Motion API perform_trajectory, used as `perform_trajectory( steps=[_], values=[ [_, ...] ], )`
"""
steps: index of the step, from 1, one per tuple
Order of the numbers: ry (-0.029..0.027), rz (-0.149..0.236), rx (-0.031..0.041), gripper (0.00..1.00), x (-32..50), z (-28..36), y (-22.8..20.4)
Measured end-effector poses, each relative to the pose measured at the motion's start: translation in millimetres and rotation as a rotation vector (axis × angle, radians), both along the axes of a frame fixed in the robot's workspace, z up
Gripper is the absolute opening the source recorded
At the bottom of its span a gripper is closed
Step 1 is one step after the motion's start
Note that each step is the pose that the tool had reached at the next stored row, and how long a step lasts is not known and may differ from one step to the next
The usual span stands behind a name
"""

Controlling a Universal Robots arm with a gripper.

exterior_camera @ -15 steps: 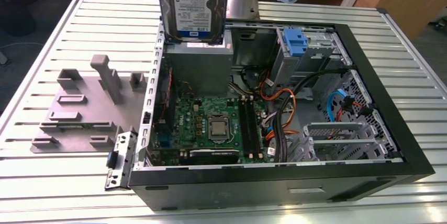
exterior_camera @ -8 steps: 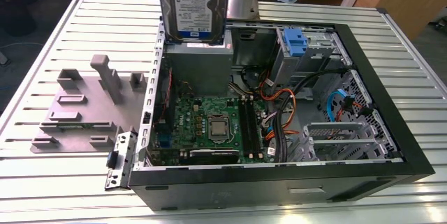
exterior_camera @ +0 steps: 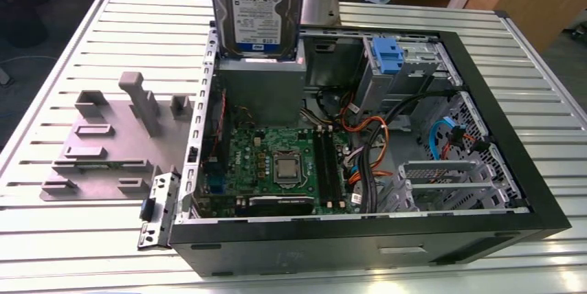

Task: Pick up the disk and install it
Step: 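Pick up the disk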

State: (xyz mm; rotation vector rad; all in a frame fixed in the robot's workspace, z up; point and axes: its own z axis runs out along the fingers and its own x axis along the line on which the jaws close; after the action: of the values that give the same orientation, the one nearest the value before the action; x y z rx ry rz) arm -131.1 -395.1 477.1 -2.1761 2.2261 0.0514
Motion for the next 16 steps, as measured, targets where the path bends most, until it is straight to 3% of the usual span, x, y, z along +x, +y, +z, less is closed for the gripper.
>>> perform_trajectory(
  steps=[16],
  values=[
    [0.0,-0.001,0.0,0.35,8.4,-0.6,-13.1]
  ],
)
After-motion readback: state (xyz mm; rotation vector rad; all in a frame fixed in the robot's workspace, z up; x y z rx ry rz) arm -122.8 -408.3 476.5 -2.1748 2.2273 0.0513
